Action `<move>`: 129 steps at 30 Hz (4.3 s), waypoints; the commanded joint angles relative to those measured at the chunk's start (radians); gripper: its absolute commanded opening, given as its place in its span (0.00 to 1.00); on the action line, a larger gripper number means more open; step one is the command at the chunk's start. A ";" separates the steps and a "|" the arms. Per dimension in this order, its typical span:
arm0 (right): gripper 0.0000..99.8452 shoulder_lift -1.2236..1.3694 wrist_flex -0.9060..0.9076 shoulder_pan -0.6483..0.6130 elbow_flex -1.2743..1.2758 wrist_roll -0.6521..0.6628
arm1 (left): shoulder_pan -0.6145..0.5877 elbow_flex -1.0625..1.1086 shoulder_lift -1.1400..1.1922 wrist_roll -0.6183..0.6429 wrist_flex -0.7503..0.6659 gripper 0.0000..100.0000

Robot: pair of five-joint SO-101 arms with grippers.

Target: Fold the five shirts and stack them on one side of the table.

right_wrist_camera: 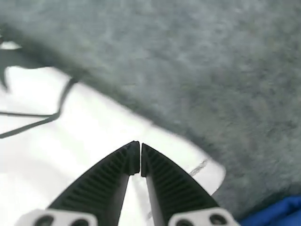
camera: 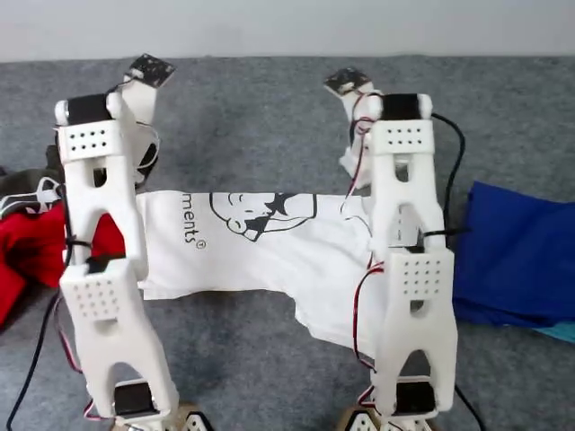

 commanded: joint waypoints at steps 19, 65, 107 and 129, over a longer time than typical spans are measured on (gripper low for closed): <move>0.01 -0.266 -0.226 0.058 0.862 0.035 | 0.064 1.185 -0.477 -0.109 -0.278 0.02; 0.01 -0.328 -0.618 -0.076 0.796 -0.075 | 0.091 1.024 -0.400 0.026 -0.488 0.02; 0.01 -0.760 0.041 0.111 0.230 -0.140 | 0.486 0.892 -0.741 0.117 -0.198 0.02; 0.01 -1.224 0.038 0.443 0.701 -0.132 | 1.073 0.885 -0.488 0.181 -0.288 0.21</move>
